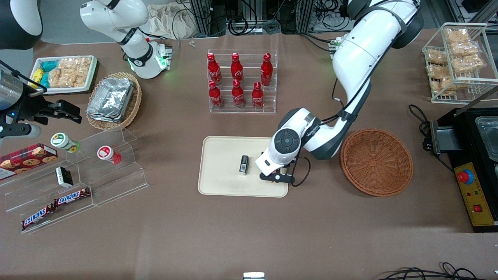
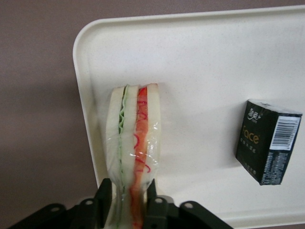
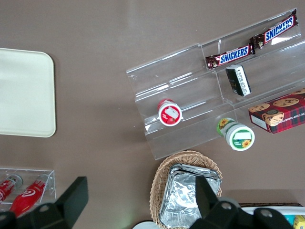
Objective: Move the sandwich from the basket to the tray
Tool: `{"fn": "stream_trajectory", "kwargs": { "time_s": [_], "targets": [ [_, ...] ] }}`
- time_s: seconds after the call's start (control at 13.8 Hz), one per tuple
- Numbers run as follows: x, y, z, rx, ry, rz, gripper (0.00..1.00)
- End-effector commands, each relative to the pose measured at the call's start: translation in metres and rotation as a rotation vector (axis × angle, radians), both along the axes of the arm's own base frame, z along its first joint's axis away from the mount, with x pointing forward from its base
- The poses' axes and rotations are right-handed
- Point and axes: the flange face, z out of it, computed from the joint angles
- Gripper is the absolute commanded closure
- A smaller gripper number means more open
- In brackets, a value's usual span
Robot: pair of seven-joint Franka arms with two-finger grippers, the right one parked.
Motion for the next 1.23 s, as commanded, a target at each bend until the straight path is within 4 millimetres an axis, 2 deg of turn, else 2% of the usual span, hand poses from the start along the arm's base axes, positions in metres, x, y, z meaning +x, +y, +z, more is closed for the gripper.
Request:
{"fn": "stream_trajectory", "kwargs": {
  "time_s": [0.0, 0.07, 0.22, 0.36, 0.51, 0.65, 0.8, 1.16],
  "targets": [
    [0.005, -0.004, 0.009, 0.003, -0.018, 0.046, 0.01],
    [0.006, -0.002, 0.016, 0.006, -0.021, 0.052, 0.01],
    [0.006, 0.007, 0.044, 0.039, -0.007, 0.049, 0.01],
    [0.005, 0.018, 0.084, 0.073, -0.006, 0.034, 0.01],
    [0.011, 0.053, 0.125, 0.106, 0.015, 0.009, 0.01],
    [0.008, 0.083, 0.169, 0.102, 0.054, -0.019, 0.01],
    [0.016, 0.133, 0.21, 0.094, 0.061, -0.017, 0.01],
    [0.019, 0.247, 0.276, 0.107, 0.096, -0.088, 0.01]
  ]
}}
